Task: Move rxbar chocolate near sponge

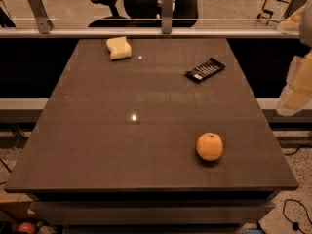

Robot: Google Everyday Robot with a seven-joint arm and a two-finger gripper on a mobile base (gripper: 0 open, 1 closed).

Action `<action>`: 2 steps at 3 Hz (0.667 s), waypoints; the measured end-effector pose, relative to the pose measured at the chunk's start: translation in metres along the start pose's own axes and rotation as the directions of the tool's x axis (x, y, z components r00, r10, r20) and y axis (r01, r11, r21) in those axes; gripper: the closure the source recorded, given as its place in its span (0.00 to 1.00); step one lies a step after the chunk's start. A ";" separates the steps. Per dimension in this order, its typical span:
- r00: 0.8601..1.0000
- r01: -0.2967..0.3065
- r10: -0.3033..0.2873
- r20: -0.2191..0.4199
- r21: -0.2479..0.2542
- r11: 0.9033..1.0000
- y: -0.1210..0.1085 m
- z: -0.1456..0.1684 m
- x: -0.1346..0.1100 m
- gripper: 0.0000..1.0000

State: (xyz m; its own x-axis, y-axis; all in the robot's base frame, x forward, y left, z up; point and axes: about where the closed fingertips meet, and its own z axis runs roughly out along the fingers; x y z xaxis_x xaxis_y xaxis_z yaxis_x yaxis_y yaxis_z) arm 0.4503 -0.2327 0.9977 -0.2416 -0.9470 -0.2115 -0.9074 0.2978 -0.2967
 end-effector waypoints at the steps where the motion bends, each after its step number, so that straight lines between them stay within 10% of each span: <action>1: 1.000 -0.028 0.028 -0.004 0.069 0.997 -0.029 -0.022 0.007 0.00; 2: 0.999 -0.036 0.035 0.004 0.118 0.992 -0.044 -0.042 0.010 0.00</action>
Offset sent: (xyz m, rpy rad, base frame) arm 0.0268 -0.0416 0.0724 -0.0211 -0.1425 -0.0791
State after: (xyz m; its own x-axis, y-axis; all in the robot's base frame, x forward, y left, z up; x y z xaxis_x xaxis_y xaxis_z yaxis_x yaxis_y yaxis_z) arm 0.4734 -0.2604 1.0475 -0.2721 -0.9354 -0.2258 -0.8511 0.3434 -0.3970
